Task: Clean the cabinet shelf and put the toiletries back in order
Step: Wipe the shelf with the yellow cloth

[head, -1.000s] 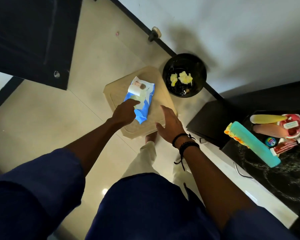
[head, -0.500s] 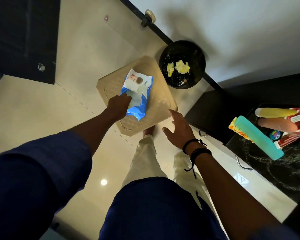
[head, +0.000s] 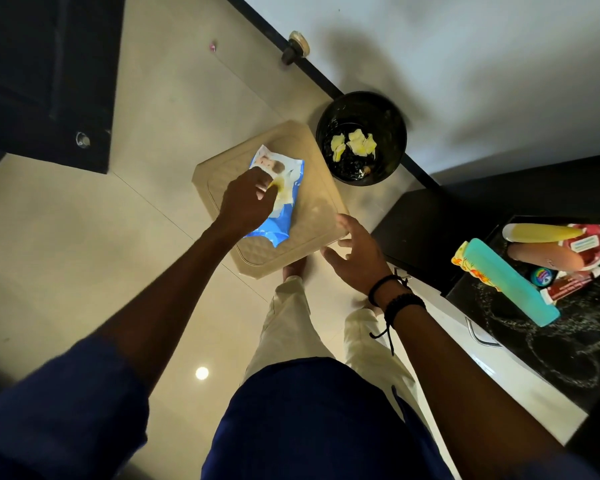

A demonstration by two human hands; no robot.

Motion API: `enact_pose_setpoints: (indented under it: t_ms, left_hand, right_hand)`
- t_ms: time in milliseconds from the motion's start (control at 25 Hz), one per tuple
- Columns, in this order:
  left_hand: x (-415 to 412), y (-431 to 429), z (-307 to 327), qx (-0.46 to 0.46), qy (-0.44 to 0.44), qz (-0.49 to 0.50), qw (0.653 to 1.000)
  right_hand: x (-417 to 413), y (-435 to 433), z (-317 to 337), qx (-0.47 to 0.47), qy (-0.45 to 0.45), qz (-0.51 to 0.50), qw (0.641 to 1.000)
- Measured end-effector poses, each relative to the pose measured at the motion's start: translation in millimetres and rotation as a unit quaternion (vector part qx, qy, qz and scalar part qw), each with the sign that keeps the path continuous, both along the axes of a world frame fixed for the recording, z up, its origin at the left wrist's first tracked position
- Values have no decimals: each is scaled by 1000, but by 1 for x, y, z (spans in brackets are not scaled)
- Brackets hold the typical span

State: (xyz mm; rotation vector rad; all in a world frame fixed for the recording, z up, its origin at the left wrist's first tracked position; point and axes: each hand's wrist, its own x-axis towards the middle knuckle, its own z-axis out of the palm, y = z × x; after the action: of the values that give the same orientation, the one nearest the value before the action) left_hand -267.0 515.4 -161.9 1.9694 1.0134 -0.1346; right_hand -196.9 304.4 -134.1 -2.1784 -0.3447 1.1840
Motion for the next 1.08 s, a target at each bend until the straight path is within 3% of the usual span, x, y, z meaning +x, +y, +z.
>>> enact_pose_setpoints:
  t_ms: [80,120,240,400,720,920,1080]
  left_hand:
    - [10,-10,26,-243,-37,151,957]
    - [13,-18,36,-307,-48,172,935]
    - [18,-46,57,-378,-66,167,908]
    - [33,-85,69,-400,-56,143,904]
    - [64,-194,96,-380,-48,5,924]
    - [84,-275,100,-345,-40,-52,936]
    - [103,-327,99,-321,-55,-99,940]
  right_hand:
    - [8,5,9,52,35,-64,996]
    - [13,6,13,74,46,-86,992]
    - [24,4,27,113,69,-149,980]
    - [33,-20,44,133,46,-191,972]
    - [38,-126,59,113,-57,-281,951]
    - [37,-200,64,122,22,-392,912]
    - [34,-257,73,189,62,-456,867]
